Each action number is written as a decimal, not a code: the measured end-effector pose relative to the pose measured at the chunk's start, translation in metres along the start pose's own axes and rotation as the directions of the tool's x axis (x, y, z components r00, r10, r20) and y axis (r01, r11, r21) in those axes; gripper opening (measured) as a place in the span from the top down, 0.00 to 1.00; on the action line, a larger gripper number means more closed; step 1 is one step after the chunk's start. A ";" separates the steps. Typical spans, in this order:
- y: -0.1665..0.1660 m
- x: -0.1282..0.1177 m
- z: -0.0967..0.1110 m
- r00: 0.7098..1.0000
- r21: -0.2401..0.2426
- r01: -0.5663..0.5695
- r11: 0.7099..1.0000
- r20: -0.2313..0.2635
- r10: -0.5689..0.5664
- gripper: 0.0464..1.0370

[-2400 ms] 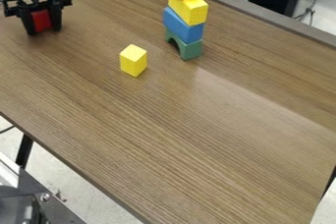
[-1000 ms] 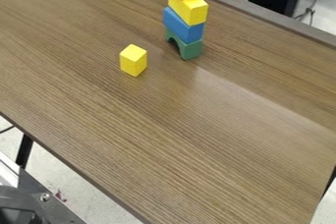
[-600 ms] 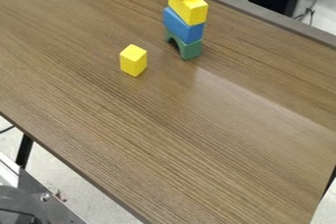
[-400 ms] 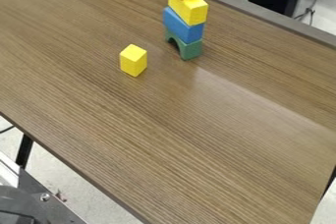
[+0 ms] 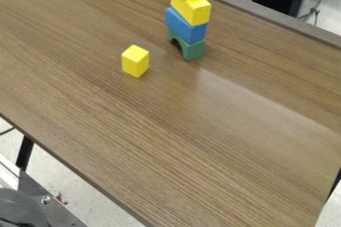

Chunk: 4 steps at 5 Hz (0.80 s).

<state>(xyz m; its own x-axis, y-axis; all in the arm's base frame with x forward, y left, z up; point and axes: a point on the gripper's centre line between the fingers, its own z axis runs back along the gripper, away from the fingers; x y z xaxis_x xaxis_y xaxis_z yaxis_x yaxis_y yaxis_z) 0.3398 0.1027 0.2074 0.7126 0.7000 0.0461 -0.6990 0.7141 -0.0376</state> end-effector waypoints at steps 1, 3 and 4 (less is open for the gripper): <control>-0.010 -0.002 -0.001 0.999 0.009 0.036 0.999 -0.025 -0.035 0.47; -0.024 0.000 -0.008 0.995 0.021 0.083 0.996 -0.052 -0.082 0.47; -0.033 0.000 -0.011 0.992 0.027 0.108 0.994 -0.066 -0.106 0.47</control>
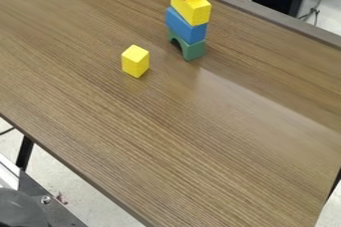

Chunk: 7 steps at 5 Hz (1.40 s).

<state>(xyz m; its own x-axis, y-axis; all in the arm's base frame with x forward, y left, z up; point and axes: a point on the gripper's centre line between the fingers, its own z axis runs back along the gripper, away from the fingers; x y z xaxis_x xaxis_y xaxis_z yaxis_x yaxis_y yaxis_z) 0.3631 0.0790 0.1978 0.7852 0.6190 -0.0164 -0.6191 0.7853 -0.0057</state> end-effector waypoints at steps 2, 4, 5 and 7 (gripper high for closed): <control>-0.008 -0.003 -0.002 1.000 0.005 0.015 1.000 -0.010 -0.015 0.47; -0.011 -0.005 -0.004 0.999 0.005 0.029 1.000 -0.013 -0.029 0.47; -0.013 -0.008 -0.007 0.999 0.014 0.035 0.999 -0.021 -0.035 0.47; -0.017 -0.012 -0.015 0.999 0.030 0.045 0.999 -0.031 -0.044 0.47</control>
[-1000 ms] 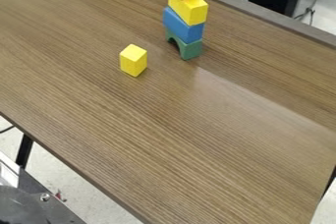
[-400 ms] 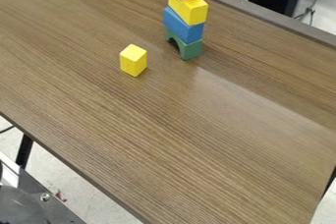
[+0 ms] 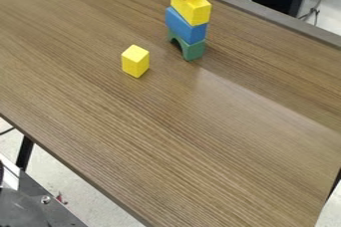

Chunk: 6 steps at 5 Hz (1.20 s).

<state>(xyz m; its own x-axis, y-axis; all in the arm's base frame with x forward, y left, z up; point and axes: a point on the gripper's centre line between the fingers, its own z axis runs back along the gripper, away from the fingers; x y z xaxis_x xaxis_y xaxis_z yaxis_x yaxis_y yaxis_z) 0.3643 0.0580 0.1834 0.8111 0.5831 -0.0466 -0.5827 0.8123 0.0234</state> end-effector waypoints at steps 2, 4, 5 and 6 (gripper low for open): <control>-0.003 -0.003 -0.003 1.000 0.007 0.007 1.000 -0.005 -0.007 0.47; -0.004 -0.005 -0.008 1.000 0.023 0.005 1.000 -0.011 -0.005 0.47; -0.004 -0.006 -0.007 1.000 0.025 0.002 1.000 -0.015 -0.002 0.47; -0.004 -0.006 -0.003 1.000 0.018 0.001 1.000 -0.013 -0.001 0.47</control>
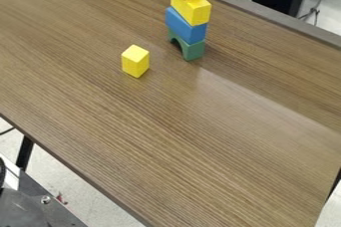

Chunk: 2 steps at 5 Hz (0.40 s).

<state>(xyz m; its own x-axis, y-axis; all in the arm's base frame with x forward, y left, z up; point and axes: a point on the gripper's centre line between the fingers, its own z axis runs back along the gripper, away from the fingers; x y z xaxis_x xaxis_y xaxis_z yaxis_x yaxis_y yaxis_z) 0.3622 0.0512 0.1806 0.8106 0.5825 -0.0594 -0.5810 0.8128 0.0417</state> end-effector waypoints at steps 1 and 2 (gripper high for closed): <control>0.000 0.001 0.004 1.000 -0.007 0.003 1.000 0.007 -0.003 0.47; 0.000 0.009 -0.001 1.000 -0.004 -0.003 1.000 -0.002 0.003 0.47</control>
<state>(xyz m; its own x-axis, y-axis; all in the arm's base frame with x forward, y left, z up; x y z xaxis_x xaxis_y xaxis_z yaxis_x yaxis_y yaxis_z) 0.3694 0.0569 0.1788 0.8089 0.5848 -0.0613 -0.5836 0.8112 0.0383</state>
